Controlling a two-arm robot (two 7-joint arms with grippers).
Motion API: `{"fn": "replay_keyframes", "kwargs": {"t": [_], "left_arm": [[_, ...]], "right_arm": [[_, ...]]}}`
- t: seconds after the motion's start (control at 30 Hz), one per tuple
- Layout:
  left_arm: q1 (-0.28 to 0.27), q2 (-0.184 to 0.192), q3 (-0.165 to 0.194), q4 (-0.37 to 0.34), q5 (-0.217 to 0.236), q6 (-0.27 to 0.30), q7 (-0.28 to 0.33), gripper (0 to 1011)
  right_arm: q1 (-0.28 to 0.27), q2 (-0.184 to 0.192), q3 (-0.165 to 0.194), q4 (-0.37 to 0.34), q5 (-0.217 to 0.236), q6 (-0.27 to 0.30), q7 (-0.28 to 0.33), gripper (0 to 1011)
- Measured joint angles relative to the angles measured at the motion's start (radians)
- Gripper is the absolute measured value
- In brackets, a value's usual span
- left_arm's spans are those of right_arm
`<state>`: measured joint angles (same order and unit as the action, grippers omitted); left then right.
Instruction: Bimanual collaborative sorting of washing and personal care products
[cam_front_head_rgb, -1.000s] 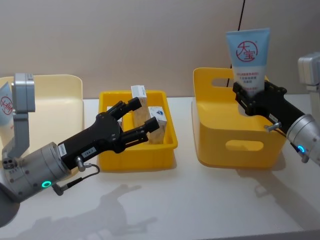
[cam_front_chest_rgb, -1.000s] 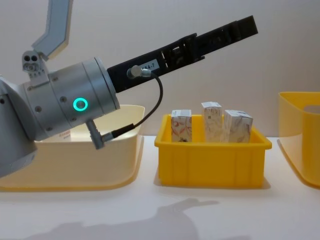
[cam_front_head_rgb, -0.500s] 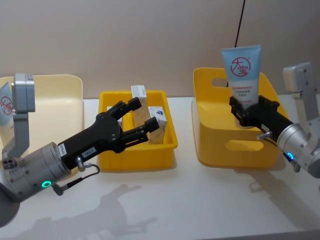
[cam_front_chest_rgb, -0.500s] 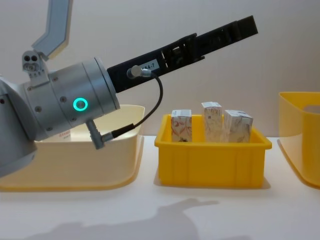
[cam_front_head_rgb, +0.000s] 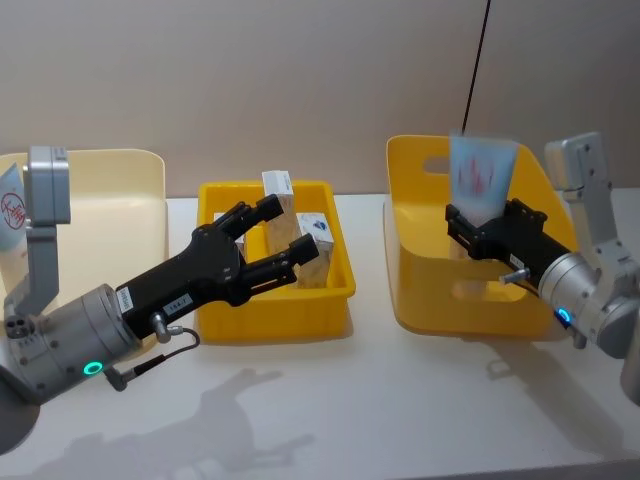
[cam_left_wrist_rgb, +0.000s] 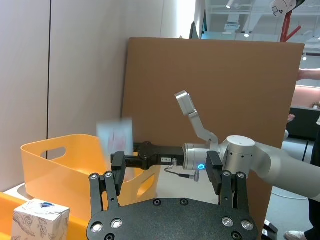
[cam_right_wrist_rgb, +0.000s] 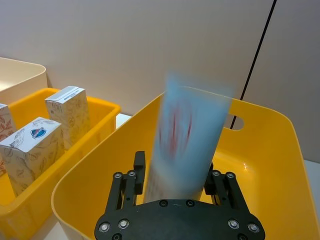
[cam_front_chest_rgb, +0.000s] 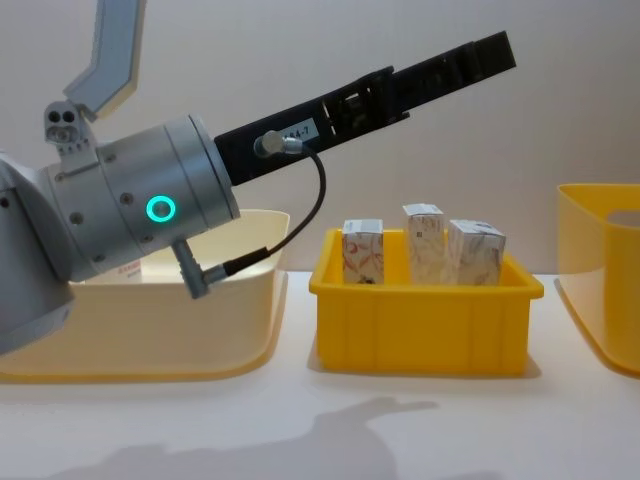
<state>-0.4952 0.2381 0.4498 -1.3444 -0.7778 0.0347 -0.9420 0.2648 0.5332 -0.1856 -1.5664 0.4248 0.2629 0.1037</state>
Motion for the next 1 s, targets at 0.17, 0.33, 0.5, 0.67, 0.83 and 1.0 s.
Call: {"fn": "replay_keyframes", "kwargs": {"t": [0.17,0.33,0.5,0.67,0.83,1.0], "left_arm": [[0.000,0.000,0.000,0.000,0.000,0.000,0.000,1002],[0.000,0.000,0.000,0.000,0.000,0.000,0.000,1002],[0.000,0.000,0.000,0.000,0.000,0.000,0.000,1002],[0.000,0.000,0.000,0.000,0.000,0.000,0.000,1002],[0.000,0.000,0.000,0.000,0.000,0.000,0.000,1002],[0.000,0.000,0.000,0.000,0.000,0.000,0.000,1002]], "right_arm": [[0.003,-0.004,-0.002,0.003,-0.003,0.003,-0.004,762],[0.005,-0.008,-0.005,0.006,-0.007,0.007,-0.007,913],[0.006,-0.010,-0.007,0.008,-0.009,0.009,-0.009,1001],[0.007,-0.011,-0.007,0.009,-0.010,0.010,-0.010,1001],[0.007,-0.012,-0.007,0.010,-0.011,0.010,-0.011,1001],[0.006,-0.012,-0.004,0.008,-0.012,-0.008,0.000,1001]]}}
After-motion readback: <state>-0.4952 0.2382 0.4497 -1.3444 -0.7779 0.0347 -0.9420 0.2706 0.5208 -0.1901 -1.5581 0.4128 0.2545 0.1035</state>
